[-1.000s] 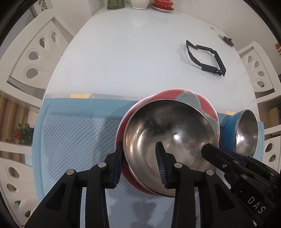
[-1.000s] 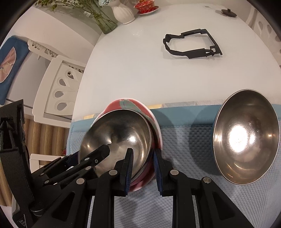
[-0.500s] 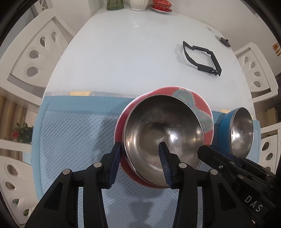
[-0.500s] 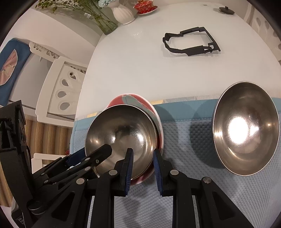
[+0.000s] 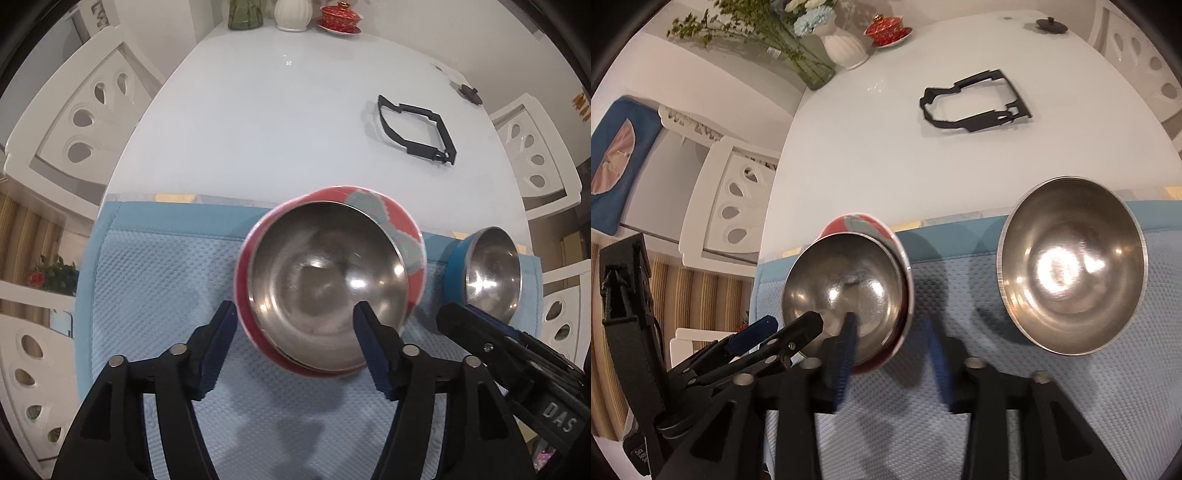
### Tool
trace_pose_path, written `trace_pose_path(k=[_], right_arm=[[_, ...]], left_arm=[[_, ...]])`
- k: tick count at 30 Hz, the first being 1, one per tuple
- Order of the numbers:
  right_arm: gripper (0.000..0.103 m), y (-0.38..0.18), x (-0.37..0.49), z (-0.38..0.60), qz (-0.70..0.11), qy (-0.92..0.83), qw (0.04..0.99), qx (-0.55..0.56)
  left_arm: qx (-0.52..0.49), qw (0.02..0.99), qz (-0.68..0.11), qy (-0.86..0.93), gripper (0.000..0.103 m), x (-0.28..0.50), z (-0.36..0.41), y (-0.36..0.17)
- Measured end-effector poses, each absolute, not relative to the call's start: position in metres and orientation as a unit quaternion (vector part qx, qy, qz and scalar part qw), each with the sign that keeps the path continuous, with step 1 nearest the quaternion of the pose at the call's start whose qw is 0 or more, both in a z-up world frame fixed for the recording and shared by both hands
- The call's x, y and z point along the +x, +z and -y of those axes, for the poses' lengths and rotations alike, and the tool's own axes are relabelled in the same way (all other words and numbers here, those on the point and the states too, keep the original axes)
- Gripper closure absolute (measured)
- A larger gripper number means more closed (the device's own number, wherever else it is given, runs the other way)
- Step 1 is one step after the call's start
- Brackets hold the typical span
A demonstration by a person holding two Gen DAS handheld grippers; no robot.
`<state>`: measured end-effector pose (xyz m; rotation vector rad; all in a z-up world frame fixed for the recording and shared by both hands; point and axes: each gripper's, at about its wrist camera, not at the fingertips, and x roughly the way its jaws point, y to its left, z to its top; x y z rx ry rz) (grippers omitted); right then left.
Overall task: Organize plates and bowls
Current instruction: 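Open the left gripper and move it toward the blue steel bowl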
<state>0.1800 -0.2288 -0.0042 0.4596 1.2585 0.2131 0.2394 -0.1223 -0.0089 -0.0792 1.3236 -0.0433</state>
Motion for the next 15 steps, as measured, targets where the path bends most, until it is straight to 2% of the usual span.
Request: trace_pose_path(k=[1, 2, 15], right_arm=[[0.048, -0.002, 0.178, 0.233, -0.578, 0.097, 0.782, 0.214], [0.047, 0.001, 0.177, 0.238, -0.574, 0.095, 0.784, 0.215], [0.047, 0.018, 0.162, 0.317, -0.552, 0.057, 0.793, 0.252]], left_arm=[[-0.037, 0.788, -0.614, -0.02, 0.037, 0.238, 0.125, -0.008], [-0.039, 0.788, -0.614, -0.02, 0.036, 0.236, 0.127, -0.006], [-0.065, 0.778, -0.623, -0.056, 0.036, 0.224, 0.186, 0.006]])
